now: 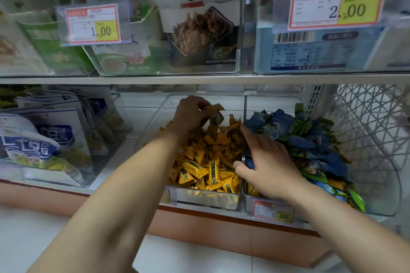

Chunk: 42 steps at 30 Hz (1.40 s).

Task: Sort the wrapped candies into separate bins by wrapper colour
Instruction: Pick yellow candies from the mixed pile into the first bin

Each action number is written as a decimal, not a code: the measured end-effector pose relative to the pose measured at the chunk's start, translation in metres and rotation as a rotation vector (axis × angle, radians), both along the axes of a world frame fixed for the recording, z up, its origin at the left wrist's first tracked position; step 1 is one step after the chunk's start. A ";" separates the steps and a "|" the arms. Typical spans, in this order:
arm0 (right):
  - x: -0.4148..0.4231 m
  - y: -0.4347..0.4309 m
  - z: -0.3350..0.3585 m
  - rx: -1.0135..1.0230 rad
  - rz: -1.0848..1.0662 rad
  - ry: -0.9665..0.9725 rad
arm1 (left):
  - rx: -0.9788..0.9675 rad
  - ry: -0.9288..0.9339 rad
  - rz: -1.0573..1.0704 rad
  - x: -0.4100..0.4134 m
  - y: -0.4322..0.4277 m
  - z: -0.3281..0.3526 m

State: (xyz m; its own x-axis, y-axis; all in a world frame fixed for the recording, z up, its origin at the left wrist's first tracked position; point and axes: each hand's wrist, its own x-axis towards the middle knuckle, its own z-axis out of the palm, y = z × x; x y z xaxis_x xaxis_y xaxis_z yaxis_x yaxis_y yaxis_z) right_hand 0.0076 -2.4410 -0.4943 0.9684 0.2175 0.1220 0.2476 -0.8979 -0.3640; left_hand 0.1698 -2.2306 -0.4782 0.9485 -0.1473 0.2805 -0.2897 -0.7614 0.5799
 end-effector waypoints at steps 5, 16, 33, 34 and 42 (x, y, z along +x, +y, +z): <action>0.001 0.000 0.010 -0.012 0.011 0.036 | -0.181 -0.048 -0.006 -0.032 0.007 0.039; 0.017 0.052 0.037 0.310 0.034 -0.175 | -0.754 0.152 -0.033 -0.119 0.005 0.033; 0.011 0.067 0.045 0.775 0.048 0.017 | -1.085 0.357 -0.096 -0.142 0.025 0.024; 0.008 0.066 0.044 0.790 0.073 0.020 | -1.084 0.388 -0.139 -0.143 0.022 0.024; 0.017 -0.001 0.043 0.450 -0.219 -0.235 | -0.308 0.094 -0.041 -0.117 0.032 0.023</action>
